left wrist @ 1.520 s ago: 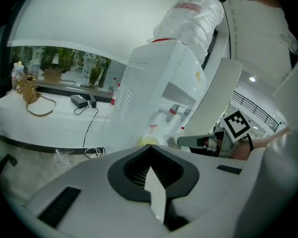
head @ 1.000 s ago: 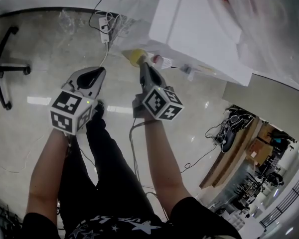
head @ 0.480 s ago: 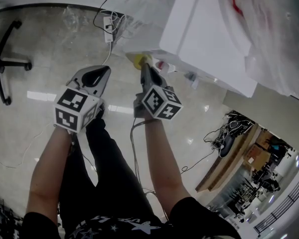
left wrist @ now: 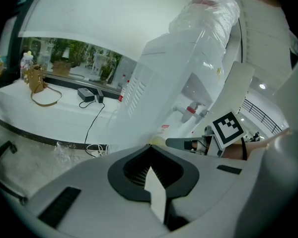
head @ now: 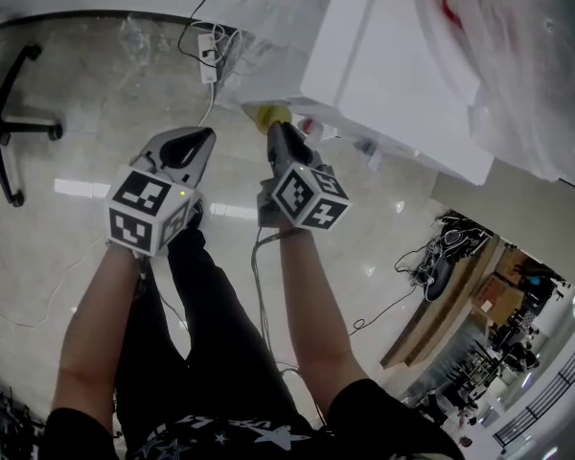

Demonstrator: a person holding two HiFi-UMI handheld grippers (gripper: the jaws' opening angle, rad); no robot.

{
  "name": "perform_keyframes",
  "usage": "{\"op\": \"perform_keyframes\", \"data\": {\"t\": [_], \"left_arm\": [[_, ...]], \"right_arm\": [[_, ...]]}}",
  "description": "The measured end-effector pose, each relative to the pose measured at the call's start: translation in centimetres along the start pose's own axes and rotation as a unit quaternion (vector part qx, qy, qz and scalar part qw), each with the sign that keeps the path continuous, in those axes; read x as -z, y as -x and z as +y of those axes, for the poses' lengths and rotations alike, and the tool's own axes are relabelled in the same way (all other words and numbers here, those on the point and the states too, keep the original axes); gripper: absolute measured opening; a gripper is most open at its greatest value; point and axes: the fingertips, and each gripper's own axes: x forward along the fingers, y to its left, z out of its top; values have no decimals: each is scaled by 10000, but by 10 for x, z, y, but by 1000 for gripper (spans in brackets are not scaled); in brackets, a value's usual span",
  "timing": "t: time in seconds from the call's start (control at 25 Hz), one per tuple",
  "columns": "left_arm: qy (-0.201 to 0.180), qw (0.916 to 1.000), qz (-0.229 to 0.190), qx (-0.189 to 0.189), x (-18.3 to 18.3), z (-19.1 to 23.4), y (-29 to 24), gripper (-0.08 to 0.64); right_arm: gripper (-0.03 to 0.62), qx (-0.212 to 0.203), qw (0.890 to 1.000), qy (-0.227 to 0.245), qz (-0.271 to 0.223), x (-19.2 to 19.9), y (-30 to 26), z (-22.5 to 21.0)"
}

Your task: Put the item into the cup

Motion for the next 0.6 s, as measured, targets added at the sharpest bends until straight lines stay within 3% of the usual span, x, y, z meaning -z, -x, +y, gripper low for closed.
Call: {"op": "perform_keyframes", "data": {"t": [0.6], "left_arm": [[-204, 9997, 24, 105, 0, -14, 45, 3]], "right_arm": [[74, 195, 9991, -167, -324, 4, 47, 26]]}}
